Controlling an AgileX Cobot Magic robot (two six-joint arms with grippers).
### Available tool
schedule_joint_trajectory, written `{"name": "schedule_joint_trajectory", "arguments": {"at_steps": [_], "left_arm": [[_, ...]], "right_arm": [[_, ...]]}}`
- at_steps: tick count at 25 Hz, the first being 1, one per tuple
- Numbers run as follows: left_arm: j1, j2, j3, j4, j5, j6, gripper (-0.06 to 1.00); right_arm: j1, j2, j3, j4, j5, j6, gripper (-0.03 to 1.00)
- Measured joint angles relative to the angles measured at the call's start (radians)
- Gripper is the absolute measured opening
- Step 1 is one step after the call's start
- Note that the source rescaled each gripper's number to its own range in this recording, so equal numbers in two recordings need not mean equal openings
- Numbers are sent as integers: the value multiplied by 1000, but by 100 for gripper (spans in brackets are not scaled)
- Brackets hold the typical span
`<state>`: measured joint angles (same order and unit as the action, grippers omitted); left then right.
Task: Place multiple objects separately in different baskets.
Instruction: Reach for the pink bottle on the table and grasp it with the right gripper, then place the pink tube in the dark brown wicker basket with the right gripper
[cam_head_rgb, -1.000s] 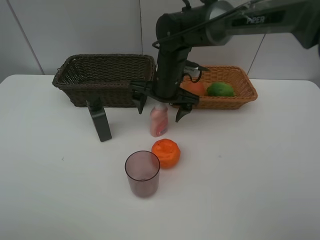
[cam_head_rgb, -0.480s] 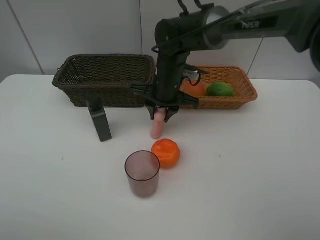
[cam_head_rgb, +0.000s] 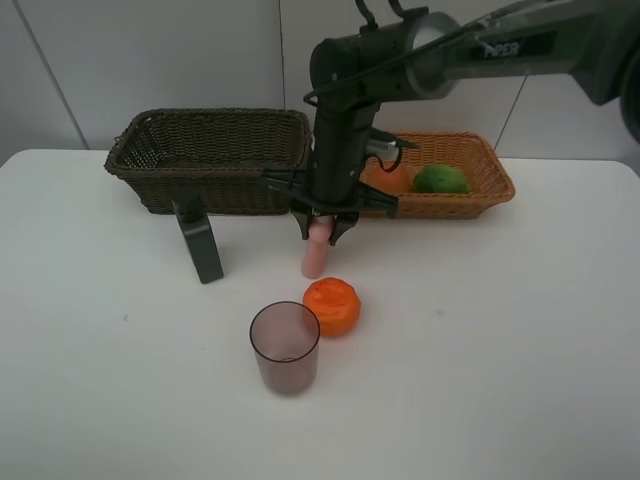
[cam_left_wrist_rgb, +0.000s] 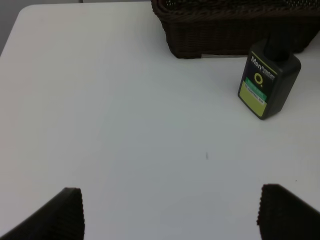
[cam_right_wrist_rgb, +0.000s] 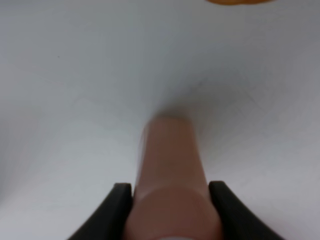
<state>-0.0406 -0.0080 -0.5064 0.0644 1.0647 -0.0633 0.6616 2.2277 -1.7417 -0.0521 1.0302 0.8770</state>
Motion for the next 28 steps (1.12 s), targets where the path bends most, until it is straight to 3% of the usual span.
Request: {"name": "schedule_joint_trajectory", "arguments": {"at_steps": [4, 14, 17, 20, 24, 28], "left_arm": [[0, 0, 0, 0, 0, 0, 90], [0, 0, 0, 0, 0, 0, 90], [0, 0, 0, 0, 0, 0, 90], [0, 0, 0, 0, 0, 0, 90], [0, 0, 0, 0, 0, 0, 90], [0, 0, 0, 0, 0, 0, 90]], "right_arm": [[0, -21, 0, -4, 21, -127, 0], [0, -203, -6, -5, 69, -681, 0], [0, -209, -58, 2, 94, -780, 0], [0, -209, -126, 4, 83, -806, 0], [0, -208, -214, 1, -21, -814, 0], [0, -182, -245, -1, -248, -817, 0]]}}
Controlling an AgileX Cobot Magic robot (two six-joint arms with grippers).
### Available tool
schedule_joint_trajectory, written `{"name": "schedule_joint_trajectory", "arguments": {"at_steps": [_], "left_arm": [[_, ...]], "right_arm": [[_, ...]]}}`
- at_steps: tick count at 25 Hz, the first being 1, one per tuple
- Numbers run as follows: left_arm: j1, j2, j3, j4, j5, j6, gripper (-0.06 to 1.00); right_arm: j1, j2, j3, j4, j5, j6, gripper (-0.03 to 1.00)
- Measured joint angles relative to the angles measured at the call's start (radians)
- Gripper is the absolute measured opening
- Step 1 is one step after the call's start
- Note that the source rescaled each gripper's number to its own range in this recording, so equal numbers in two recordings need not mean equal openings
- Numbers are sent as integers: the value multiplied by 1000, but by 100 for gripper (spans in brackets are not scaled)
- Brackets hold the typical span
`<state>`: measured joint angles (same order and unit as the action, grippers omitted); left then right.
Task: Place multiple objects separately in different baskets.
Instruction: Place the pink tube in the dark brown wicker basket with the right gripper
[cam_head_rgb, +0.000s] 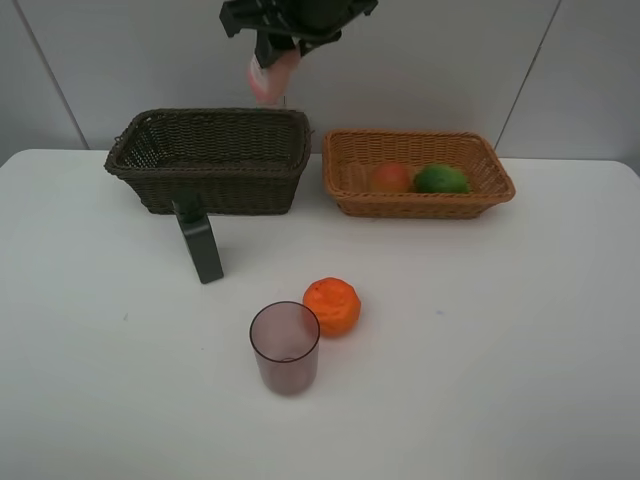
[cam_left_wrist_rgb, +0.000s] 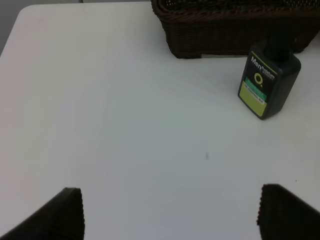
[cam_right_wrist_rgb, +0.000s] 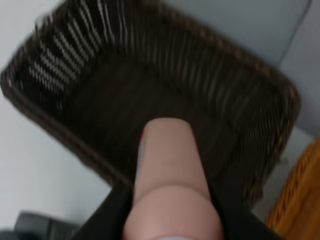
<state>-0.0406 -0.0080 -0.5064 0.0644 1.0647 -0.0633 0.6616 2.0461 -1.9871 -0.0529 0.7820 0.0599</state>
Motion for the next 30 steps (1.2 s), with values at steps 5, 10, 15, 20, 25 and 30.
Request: {"name": "schedule_joint_trajectory", "arguments": {"at_steps": [5, 10, 15, 20, 25, 30], "left_arm": [[0, 0, 0, 0, 0, 0, 90], [0, 0, 0, 0, 0, 0, 90], [0, 0, 0, 0, 0, 0, 90], [0, 0, 0, 0, 0, 0, 90], [0, 0, 0, 0, 0, 0, 90], [0, 0, 0, 0, 0, 0, 90]], "right_arm": [[0, 87, -1, -1, -172, 0, 0], [0, 180, -1, -7, -251, 0, 0], [0, 252, 1, -8, -305, 0, 0], [0, 298, 1, -9, -361, 0, 0], [-1, 330, 1, -25, -387, 0, 0], [-10, 333, 1, -34, -394, 0, 2]]}}
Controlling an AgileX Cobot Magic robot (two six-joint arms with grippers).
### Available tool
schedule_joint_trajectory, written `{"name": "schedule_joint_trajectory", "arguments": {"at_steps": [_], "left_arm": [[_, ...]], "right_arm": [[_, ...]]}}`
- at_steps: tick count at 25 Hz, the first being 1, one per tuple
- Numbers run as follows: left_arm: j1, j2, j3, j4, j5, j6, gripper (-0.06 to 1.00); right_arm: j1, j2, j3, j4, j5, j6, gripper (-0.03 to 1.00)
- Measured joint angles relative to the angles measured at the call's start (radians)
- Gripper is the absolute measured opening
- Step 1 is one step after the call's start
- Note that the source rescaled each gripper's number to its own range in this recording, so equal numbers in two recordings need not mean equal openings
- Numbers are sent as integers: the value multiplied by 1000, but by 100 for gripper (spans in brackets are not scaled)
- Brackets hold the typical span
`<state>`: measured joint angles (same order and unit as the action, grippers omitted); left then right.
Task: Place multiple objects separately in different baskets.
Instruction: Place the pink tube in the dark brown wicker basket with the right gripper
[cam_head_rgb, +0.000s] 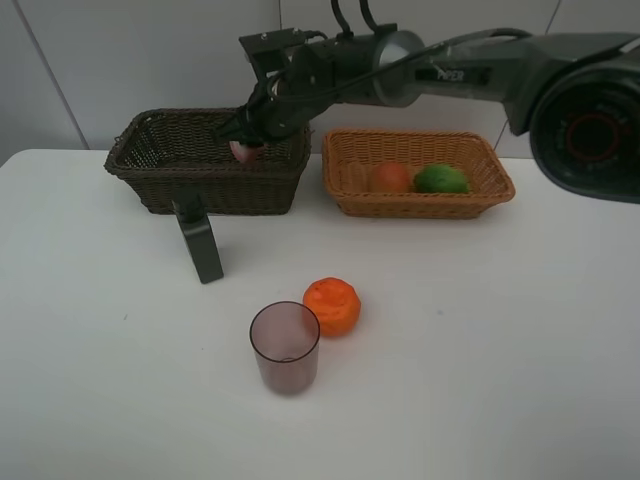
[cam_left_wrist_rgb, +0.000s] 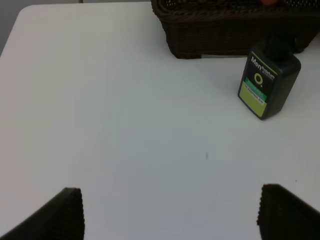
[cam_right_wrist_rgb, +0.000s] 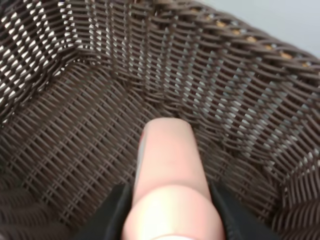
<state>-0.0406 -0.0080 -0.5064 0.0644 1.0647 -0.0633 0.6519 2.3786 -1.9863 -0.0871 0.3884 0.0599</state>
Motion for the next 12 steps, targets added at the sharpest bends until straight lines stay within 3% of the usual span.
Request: {"name": "schedule_joint_trajectory", "arguments": {"at_steps": [5, 12], "left_arm": [[0, 0, 0, 0, 0, 0, 90], [0, 0, 0, 0, 0, 0, 90]], "right_arm": [[-3, 0, 0, -19, -6, 0, 41], [-3, -3, 0, -22, 10, 0, 74]]}}
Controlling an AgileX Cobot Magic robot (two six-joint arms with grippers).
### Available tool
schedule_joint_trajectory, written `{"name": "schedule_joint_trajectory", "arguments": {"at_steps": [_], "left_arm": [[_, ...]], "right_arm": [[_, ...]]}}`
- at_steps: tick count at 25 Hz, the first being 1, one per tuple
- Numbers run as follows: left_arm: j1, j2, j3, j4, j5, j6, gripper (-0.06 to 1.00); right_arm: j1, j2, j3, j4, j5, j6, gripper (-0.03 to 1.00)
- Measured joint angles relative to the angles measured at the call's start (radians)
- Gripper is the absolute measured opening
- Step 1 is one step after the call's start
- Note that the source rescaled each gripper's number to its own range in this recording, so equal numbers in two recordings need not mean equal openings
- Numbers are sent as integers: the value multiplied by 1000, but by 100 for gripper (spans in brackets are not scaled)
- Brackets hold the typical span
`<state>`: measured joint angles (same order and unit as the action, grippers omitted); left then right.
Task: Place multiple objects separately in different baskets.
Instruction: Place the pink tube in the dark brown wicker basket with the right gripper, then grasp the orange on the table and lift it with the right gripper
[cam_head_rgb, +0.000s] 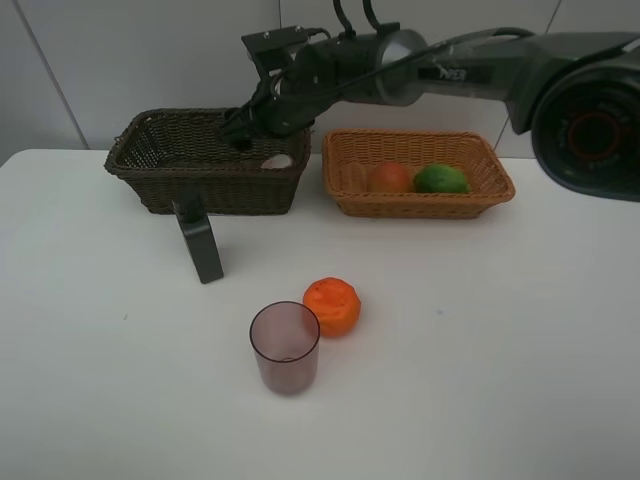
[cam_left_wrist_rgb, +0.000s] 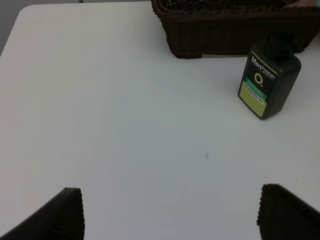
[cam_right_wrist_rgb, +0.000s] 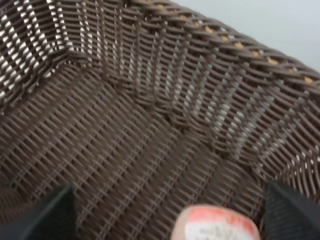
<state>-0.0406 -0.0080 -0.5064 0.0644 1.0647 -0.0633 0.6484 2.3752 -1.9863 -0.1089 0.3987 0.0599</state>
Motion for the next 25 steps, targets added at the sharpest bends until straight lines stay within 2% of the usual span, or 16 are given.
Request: {"name": "schedule_joint_trajectory", "arguments": {"at_steps": [3, 7, 11, 16, 19, 22, 25], "left_arm": [[0, 0, 0, 0, 0, 0, 90], [0, 0, 0, 0, 0, 0, 90], [0, 0, 0, 0, 0, 0, 90], [0, 0, 0, 0, 0, 0, 90], [0, 0, 0, 0, 0, 0, 90], [0, 0, 0, 0, 0, 0, 90], [0, 0, 0, 0, 0, 0, 90]], "right_arm": [[0, -15, 0, 0, 43, 0, 82], [0, -71, 0, -5, 143, 0, 84], [7, -142, 0, -12, 324, -15, 84], [39, -216, 0, -26, 602, -134, 84], [62, -239, 0, -27, 725, -176, 84], [83, -254, 6, -27, 797, -183, 84], [93, -279, 78, -27, 805, -187, 84]]}}
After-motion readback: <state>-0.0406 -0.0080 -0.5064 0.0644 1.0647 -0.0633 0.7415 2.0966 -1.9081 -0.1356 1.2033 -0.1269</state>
